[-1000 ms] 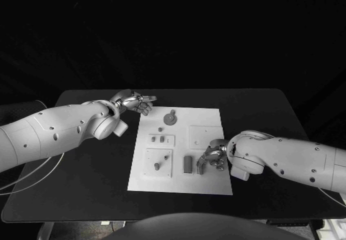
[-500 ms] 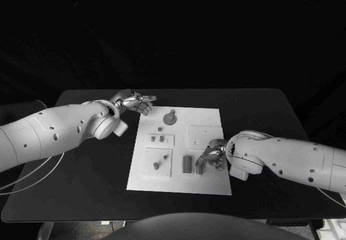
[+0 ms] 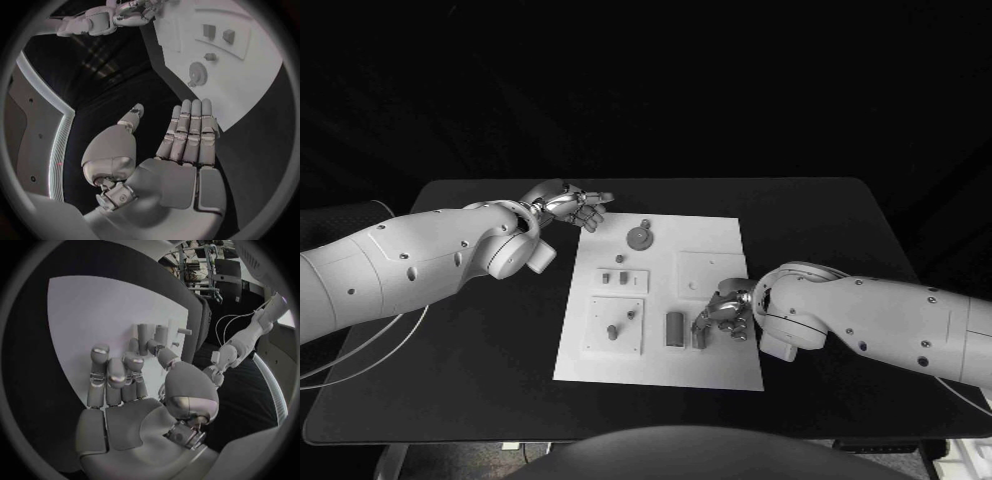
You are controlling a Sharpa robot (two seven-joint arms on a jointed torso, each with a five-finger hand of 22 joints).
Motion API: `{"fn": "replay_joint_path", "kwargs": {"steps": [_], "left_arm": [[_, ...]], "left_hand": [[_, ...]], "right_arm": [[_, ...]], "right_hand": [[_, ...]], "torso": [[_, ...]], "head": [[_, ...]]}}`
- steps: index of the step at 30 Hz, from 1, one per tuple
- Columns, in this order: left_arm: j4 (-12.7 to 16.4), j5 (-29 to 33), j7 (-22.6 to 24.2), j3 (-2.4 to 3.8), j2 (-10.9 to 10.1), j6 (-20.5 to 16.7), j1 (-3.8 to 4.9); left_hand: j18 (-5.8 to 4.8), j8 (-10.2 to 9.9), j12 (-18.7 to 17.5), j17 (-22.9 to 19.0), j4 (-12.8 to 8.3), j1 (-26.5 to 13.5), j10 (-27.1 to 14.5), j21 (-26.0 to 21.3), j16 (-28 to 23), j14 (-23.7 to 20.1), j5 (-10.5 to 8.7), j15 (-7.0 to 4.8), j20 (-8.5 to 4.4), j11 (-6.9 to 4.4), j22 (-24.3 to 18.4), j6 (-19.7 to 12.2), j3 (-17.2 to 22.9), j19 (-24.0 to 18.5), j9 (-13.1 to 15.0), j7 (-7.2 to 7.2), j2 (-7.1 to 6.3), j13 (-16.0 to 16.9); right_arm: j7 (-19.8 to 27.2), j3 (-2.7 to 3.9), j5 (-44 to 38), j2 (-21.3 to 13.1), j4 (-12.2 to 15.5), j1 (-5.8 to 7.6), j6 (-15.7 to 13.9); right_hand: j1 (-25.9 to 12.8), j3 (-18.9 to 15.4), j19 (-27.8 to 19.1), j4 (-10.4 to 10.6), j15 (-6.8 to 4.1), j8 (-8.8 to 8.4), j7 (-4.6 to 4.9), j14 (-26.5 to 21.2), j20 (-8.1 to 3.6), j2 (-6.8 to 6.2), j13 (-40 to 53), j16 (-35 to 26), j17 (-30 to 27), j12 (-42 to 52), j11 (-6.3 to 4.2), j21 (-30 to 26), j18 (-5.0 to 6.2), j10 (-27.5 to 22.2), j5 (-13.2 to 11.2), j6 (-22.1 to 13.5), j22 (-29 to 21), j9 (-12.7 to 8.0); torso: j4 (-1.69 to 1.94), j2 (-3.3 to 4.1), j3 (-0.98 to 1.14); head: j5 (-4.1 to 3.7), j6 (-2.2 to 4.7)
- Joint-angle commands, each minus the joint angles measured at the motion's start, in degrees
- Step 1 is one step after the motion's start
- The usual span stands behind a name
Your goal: Assemble the parts on the task board
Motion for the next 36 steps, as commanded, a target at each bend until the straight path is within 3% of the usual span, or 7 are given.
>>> {"fn": "replay_joint_path", "kwargs": {"steps": [1, 6, 17, 27, 36], "left_arm": [[0.08, -0.21, 0.23, 0.04, 0.13, 0.78, 0.05], [0.07, -0.22, 0.22, 0.04, 0.11, 0.79, 0.05], [0.03, -0.29, 0.10, 0.04, 0.13, 0.82, 0.05], [0.05, -0.32, 0.03, 0.04, 0.15, 0.83, 0.05], [0.07, -0.42, 0.00, 0.04, 0.14, 0.83, 0.05]], "left_hand": [[0.69, 0.01, -0.23, 0.09, -0.32, -0.53, -0.03, -0.24, -0.28, 0.17, -0.22, -0.19, -0.24, -0.21, 0.06, 0.03, -0.04, 0.17, 0.08, -0.03, 0.25, 0.07], [0.69, 0.00, -0.24, 0.10, -0.33, -0.55, -0.04, -0.25, -0.29, 0.16, -0.22, -0.19, -0.24, -0.20, 0.06, 0.03, -0.03, 0.17, 0.08, -0.03, 0.26, 0.07], [0.69, -0.01, -0.25, 0.11, -0.36, -0.53, -0.06, -0.26, -0.31, 0.15, -0.21, -0.19, -0.24, -0.20, 0.07, 0.01, -0.01, 0.16, 0.08, -0.02, 0.25, 0.08], [0.69, -0.02, -0.26, 0.12, -0.40, -0.52, -0.07, -0.27, -0.32, 0.14, -0.21, -0.18, -0.24, -0.19, 0.08, -0.01, 0.01, 0.14, 0.08, -0.02, 0.24, 0.09], [0.69, -0.02, -0.27, 0.13, -0.43, -0.50, -0.08, -0.28, -0.33, 0.13, -0.21, -0.18, -0.24, -0.19, 0.09, -0.01, 0.03, 0.14, 0.08, -0.01, 0.23, 0.10]], "right_arm": [[1.00, -0.01, -0.71, 0.05, 0.15, -0.11, -0.52], [1.25, -0.01, -0.71, 0.07, 0.22, -0.11, -0.55], [1.72, -0.01, -0.82, 0.04, 0.34, -0.12, -0.52], [1.61, -0.02, -0.75, 0.16, 0.34, -0.12, 1.40], [1.64, -0.02, -0.87, 0.14, 0.41, -0.12, 0.85]], "right_hand": [[-0.57, -0.14, 0.00, 0.31, -0.32, -0.19, 0.28, -0.04, -0.20, -0.20, -0.07, 0.04, -0.01, -0.05, 0.17, -0.07, 0.86, 0.12, -0.54, -0.09, 0.40, -0.10], [-1.33, -0.02, 0.08, 1.00, -0.59, -0.24, 0.27, -0.10, -0.32, -1.18, -0.07, -0.03, -0.05, -0.08, 0.16, -0.20, 0.86, 0.04, -4.52, -0.12, 0.29, -0.18], [-1.95, 0.51, 0.11, 2.47, -0.84, -0.35, 0.32, -0.30, -0.47, -3.18, -0.04, -0.16, -0.28, -0.09, 0.20, -0.39, 0.86, -0.09, -7.40, -0.27, 0.18, -0.28], [-1.75, 0.69, 0.08, 2.53, -0.89, -0.41, 0.35, -0.44, -0.51, -3.41, -0.03, -0.21, -0.45, -0.10, 0.23, -0.41, 0.86, -0.16, -7.88, -0.38, 0.19, -0.31], [-1.52, 0.76, -0.07, 2.42, -0.91, -0.48, 0.44, -0.70, -0.49, -3.68, 0.01, -0.28, -0.67, -0.11, 0.32, -0.47, 0.86, -0.31, -8.25, -0.54, 0.21, -0.33]], "torso": [[-0.03, 0.01, 0.01], [-0.03, 0.01, 0.02], [-0.02, 0.01, 0.01], [-0.03, 0.00, -0.01], [-0.01, 0.00, 0.01]], "head": [[0.01, -0.05], [0.00, -0.01], [0.01, -0.06], [0.01, -0.09], [0.08, -0.20]]}}
